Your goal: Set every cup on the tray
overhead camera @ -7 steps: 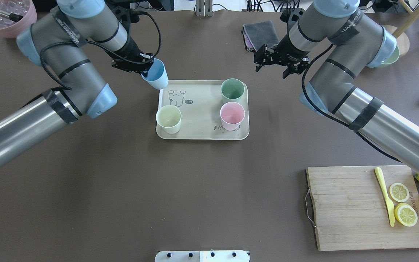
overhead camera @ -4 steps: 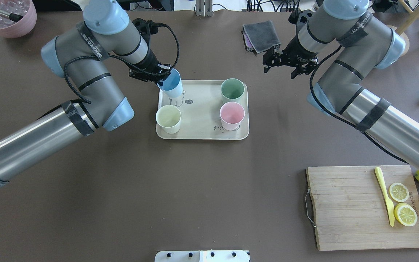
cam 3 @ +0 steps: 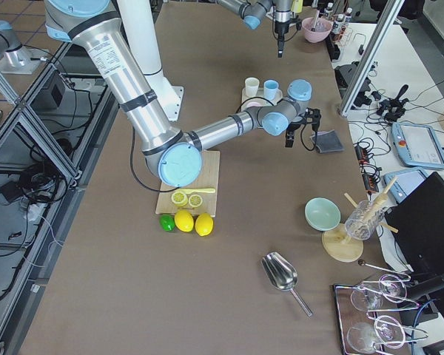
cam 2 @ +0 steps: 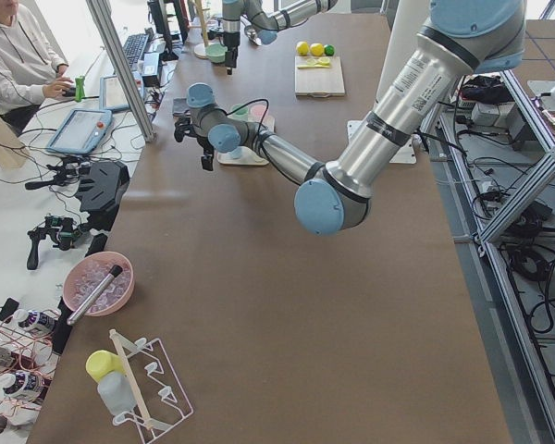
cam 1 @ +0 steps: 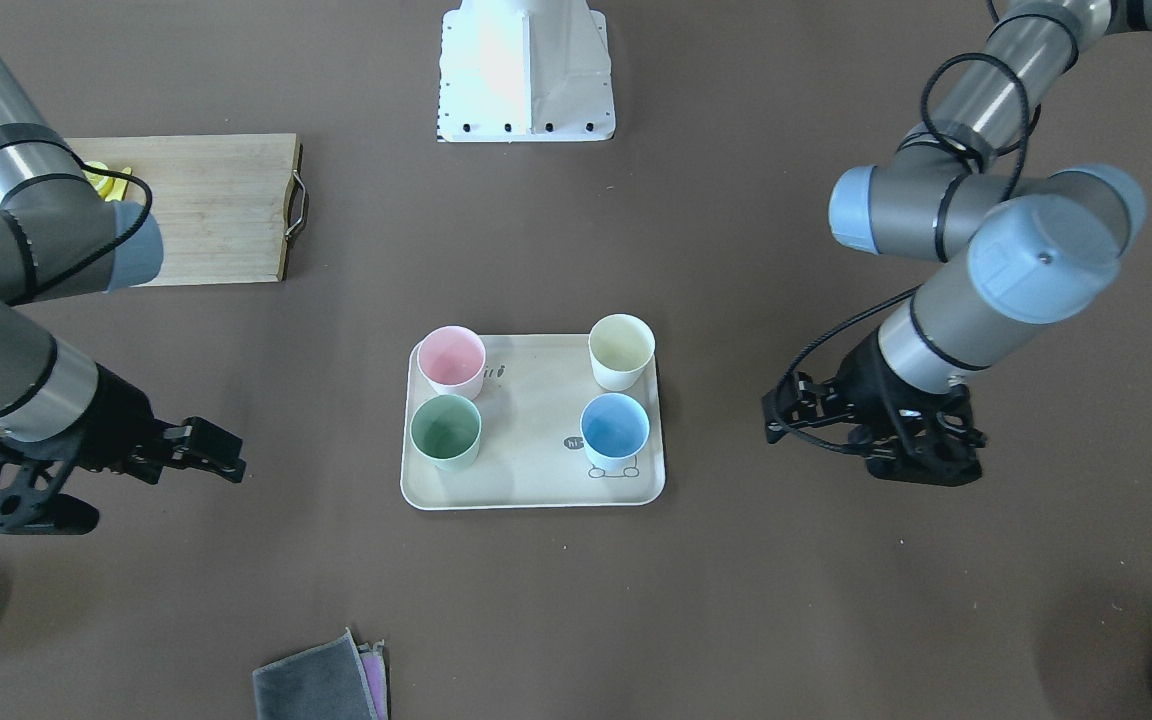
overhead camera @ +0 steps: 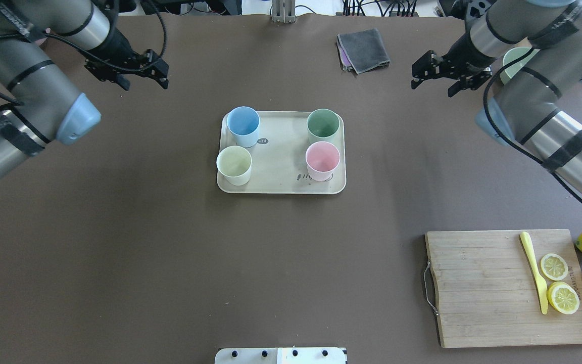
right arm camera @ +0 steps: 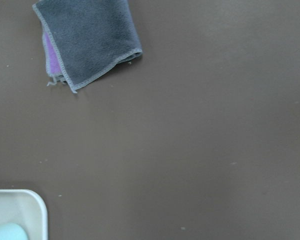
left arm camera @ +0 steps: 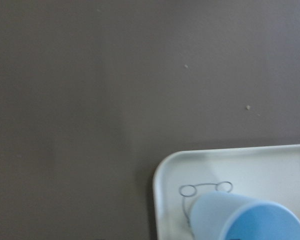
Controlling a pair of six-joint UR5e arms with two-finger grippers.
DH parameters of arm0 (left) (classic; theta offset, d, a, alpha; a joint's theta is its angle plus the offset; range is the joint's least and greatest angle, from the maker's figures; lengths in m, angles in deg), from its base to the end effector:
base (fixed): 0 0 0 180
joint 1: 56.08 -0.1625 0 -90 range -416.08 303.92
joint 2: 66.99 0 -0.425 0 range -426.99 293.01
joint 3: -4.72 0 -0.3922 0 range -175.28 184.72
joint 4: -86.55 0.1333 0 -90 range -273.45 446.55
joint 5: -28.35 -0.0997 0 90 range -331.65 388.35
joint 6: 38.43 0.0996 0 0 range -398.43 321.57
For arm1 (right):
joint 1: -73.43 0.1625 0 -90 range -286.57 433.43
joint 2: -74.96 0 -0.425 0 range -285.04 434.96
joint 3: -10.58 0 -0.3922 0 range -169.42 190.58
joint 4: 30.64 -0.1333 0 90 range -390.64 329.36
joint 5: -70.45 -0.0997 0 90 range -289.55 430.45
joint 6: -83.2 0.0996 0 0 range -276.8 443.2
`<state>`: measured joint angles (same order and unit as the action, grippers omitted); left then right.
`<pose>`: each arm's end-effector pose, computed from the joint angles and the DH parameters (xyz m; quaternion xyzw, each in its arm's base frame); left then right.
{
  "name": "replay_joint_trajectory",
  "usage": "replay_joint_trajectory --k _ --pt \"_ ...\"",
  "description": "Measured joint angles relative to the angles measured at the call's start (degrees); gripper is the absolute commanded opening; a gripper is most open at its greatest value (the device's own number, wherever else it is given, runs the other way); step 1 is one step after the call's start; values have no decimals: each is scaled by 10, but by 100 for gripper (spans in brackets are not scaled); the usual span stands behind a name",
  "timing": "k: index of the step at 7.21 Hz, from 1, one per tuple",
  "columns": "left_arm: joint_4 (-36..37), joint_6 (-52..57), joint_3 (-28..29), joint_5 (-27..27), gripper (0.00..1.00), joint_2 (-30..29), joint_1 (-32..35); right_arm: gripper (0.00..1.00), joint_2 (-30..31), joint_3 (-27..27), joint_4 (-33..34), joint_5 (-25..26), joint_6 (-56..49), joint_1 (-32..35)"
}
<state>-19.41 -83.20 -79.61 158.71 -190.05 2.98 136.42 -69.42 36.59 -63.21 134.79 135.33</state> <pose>0.3033 -0.6398 0.3250 0.0770 0.4659 0.0215 0.8812 -0.2715 -0.6456 0.3995 0.0285 -0.4769 0.0484 0.8771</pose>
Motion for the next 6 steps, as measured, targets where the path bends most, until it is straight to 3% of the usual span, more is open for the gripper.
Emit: replay_joint_trajectory --k 3,6 --pt "128 230 -129 4 98 122 105 100 104 -9 8 -65 -204 128" --pt "157 414 -170 20 98 233 213 100 201 -14 18 -110 -355 229"
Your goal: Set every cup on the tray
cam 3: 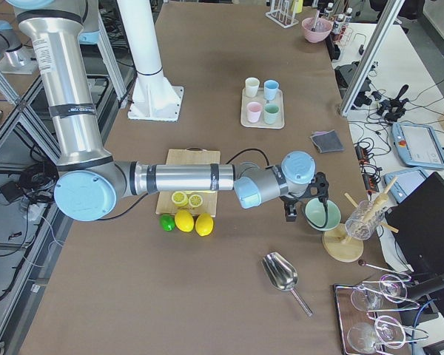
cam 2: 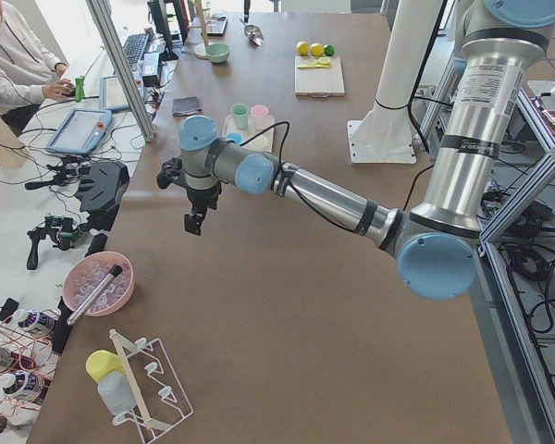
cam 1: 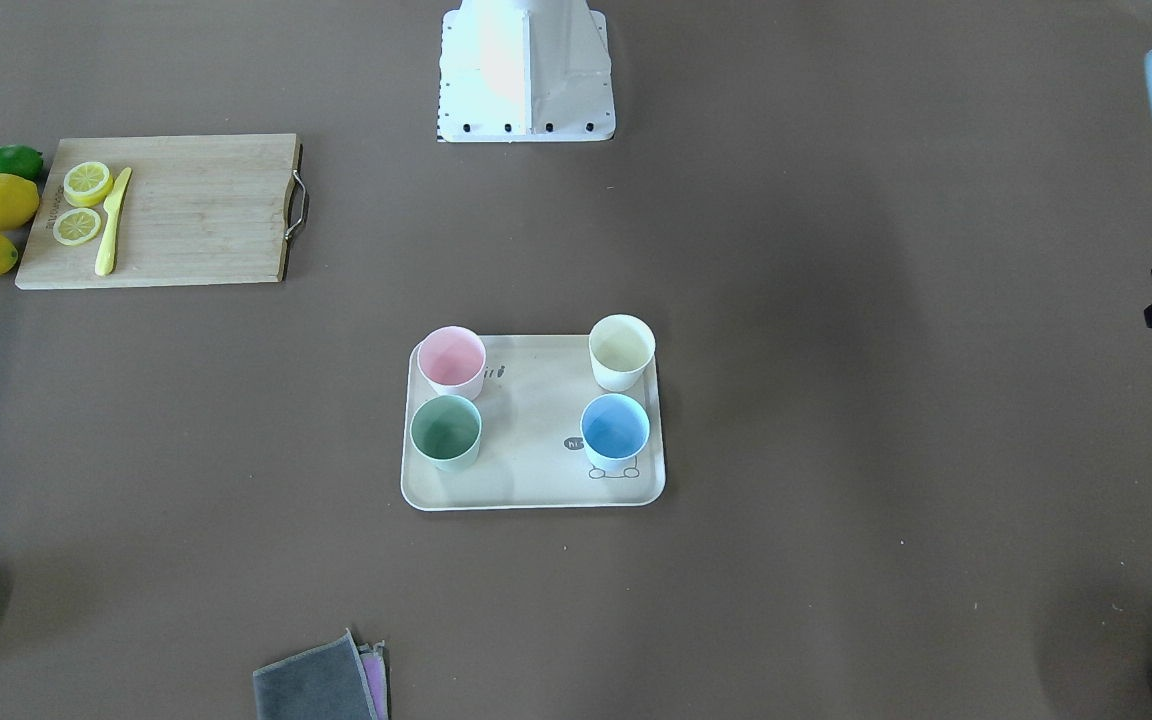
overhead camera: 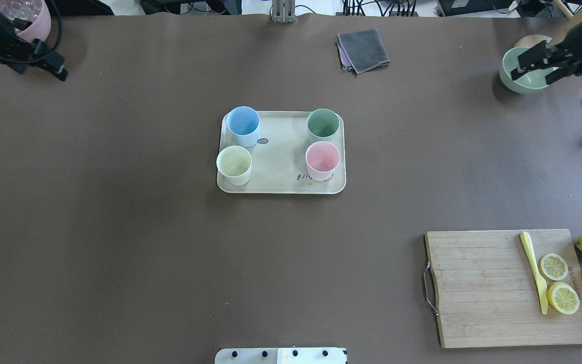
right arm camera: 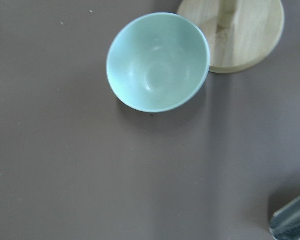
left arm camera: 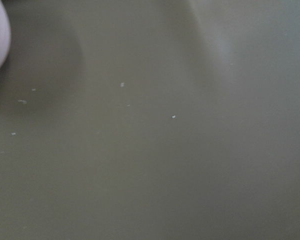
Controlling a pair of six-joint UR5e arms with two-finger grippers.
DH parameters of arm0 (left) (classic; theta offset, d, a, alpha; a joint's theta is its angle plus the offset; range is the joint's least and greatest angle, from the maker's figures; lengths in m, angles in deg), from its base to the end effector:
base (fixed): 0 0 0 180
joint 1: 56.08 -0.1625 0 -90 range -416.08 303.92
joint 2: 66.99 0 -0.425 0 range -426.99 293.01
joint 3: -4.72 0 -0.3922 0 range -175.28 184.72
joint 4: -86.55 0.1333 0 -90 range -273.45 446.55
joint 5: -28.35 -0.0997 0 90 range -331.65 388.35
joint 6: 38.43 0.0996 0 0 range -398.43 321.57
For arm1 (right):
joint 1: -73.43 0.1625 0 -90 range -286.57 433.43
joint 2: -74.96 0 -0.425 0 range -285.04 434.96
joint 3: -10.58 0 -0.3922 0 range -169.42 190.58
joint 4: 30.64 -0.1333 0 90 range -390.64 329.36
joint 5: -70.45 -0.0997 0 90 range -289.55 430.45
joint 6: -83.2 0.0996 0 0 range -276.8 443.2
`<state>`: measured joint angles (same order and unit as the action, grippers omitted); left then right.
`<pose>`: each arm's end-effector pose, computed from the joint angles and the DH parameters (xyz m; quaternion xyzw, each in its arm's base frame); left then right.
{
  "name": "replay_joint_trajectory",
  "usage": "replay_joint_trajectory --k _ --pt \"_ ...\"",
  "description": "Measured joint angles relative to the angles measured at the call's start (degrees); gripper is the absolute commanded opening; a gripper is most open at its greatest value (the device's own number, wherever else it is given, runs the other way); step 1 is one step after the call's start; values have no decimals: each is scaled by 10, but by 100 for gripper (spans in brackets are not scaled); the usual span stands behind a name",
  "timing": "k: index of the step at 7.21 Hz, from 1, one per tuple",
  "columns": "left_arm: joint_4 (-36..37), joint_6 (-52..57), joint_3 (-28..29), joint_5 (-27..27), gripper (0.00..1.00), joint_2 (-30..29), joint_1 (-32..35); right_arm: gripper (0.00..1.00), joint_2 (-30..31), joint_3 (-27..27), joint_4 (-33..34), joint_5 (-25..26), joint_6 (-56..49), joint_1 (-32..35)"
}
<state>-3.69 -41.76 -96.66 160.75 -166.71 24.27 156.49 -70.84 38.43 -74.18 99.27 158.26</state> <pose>0.0282 -0.5605 0.4724 0.1313 0.3726 0.1174 0.9111 0.0006 -0.5709 0.6021 0.0746 -0.4732 0.0005 0.8778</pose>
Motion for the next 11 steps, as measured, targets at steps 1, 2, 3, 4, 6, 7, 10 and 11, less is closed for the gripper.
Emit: replay_joint_trajectory --k 1,2,3,4,6,7,10,11 --pt "0 16 -5 6 98 19 11 100 24 -1 5 2 -32 19" --pt "-1 22 -14 7 98 35 15 100 38 -3 21 9 -62 33" --pt "-1 24 -26 5 98 48 17 100 39 -5 59 25 -104 47" --pt "-1 24 -31 5 98 58 17 100 32 -17 112 48 -146 57" --pt "-3 23 -35 8 98 77 18 100 23 -60 210 82 -196 71" --pt "-6 22 -32 10 98 95 18 100 23 -81 234 86 -207 74" --pt "-6 21 -1 11 98 109 56 100 21 -107 256 87 -213 76" --pt "-6 23 1 11 98 110 64 100 22 -115 256 88 -213 76"
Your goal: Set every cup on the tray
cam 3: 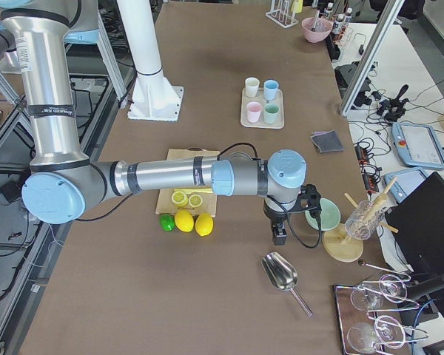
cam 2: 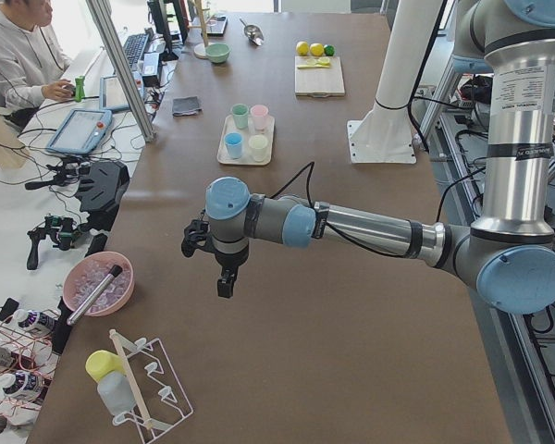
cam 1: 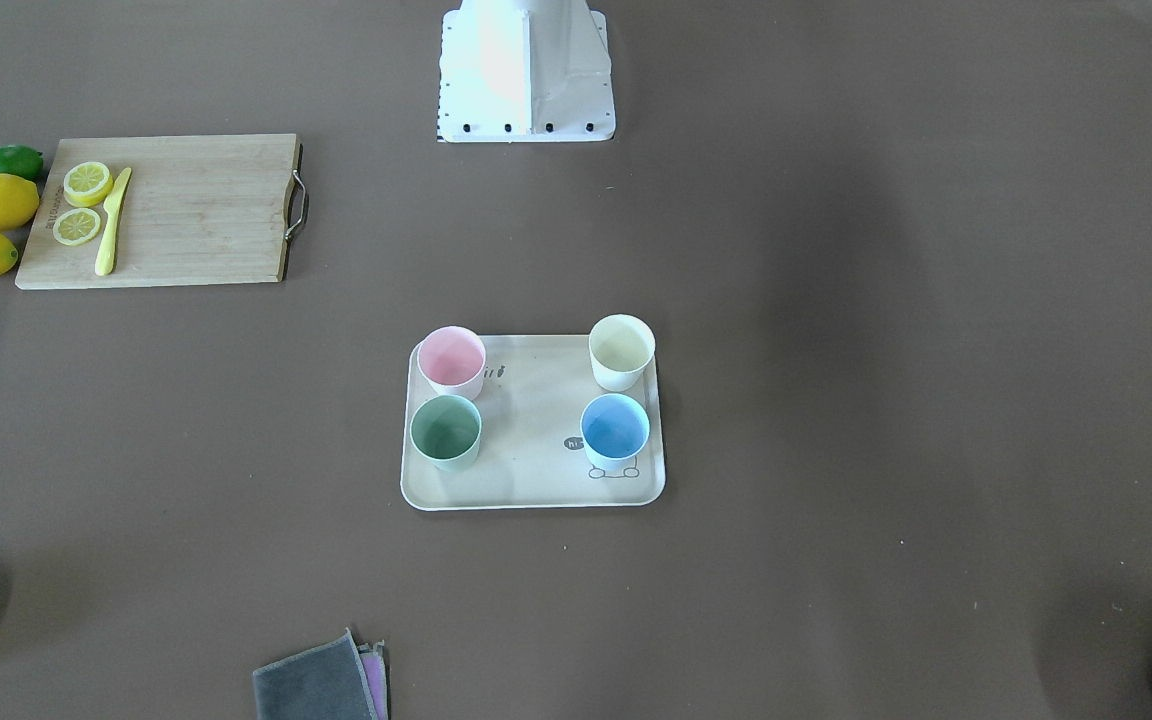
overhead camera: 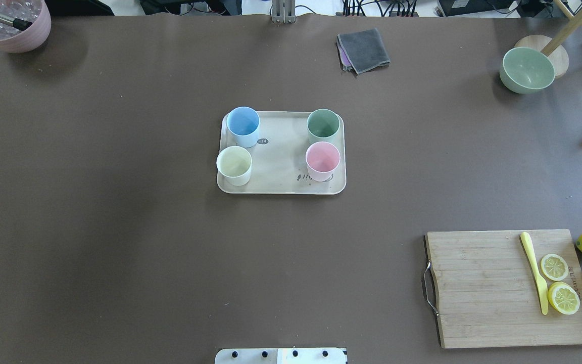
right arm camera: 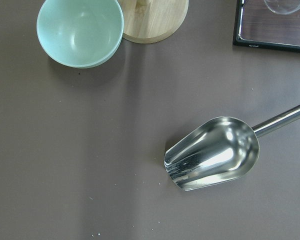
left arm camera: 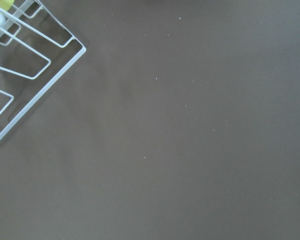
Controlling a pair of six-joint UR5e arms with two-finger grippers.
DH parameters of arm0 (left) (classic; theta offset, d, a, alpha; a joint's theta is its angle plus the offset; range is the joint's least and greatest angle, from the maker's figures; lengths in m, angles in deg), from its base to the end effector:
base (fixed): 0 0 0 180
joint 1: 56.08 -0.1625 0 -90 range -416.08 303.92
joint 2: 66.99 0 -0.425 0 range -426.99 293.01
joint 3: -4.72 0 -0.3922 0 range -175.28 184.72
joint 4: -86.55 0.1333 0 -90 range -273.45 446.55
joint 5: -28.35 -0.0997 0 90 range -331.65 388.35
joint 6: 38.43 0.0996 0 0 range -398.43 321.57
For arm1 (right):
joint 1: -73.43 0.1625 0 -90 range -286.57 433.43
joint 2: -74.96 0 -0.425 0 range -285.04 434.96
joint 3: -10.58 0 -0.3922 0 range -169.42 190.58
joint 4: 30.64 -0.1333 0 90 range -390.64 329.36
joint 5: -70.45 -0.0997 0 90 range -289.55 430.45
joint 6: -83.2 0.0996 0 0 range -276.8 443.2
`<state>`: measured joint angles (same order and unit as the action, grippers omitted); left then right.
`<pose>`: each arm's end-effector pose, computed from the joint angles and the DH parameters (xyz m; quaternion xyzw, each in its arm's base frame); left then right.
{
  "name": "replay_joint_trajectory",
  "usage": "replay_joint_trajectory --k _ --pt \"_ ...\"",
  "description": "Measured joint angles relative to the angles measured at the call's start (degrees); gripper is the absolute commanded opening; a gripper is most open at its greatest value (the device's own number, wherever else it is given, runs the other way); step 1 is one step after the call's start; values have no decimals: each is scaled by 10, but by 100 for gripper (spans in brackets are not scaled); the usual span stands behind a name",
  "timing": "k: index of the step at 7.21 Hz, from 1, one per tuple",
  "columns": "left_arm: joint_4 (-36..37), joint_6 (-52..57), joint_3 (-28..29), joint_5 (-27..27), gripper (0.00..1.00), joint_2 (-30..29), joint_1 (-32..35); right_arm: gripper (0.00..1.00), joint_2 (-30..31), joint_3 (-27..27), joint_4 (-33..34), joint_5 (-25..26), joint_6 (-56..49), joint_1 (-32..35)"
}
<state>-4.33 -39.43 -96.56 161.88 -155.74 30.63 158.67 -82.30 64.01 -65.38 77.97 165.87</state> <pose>-0.0366 -0.4914 0.5711 0.0744 0.3722 0.0537 0.9236 0.0847 -0.5355 0.5838 0.0623 -0.3858 -0.0378 0.9197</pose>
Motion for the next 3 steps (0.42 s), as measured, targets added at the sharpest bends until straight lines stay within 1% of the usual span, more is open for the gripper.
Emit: replay_joint_trajectory --k 3 --pt "0 3 -25 -4 98 -1 4 100 0 -13 2 1 1 0"
